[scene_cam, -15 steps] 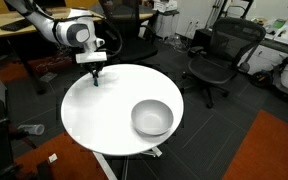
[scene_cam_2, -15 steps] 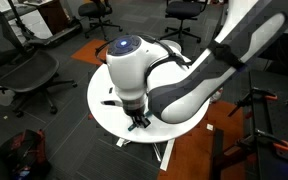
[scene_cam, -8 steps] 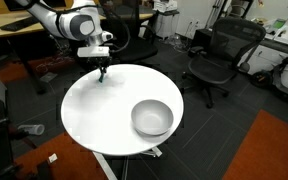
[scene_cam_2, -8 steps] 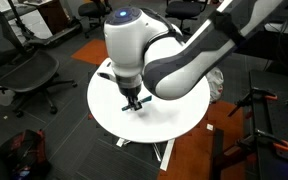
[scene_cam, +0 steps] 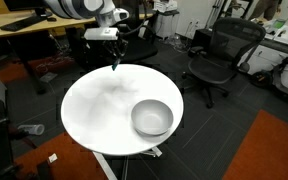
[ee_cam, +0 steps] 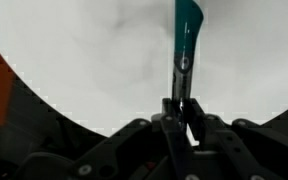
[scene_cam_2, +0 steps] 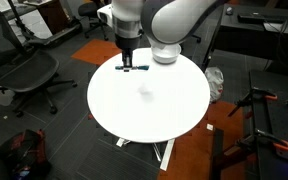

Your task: Take the marker from the table and place it in the white bowl

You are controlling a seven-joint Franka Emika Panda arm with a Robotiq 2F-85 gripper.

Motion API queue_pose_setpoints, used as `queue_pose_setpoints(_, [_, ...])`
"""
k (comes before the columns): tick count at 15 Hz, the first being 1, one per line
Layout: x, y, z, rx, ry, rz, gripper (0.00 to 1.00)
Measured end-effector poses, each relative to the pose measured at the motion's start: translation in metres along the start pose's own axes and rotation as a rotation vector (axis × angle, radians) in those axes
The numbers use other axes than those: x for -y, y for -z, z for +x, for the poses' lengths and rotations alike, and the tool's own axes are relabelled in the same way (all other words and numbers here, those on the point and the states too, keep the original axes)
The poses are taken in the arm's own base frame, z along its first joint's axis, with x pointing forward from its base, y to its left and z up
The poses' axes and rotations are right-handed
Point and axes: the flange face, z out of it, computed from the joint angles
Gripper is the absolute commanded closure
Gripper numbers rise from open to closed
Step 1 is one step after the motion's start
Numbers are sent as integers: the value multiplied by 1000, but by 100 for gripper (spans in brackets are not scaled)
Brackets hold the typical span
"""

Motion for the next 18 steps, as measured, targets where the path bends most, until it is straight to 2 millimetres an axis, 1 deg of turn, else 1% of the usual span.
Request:
queue_pose_setpoints(4, [-54, 31, -19, -8, -182, -48, 95])
queue_pose_setpoints(8, [-97, 50, -41, -8, -353, -80, 95])
queue_pose_setpoints(12, [-138, 57, -69, -10, -530, -97, 95])
queue_pose_setpoints(18, [-192, 53, -117, 6, -802, -118, 95])
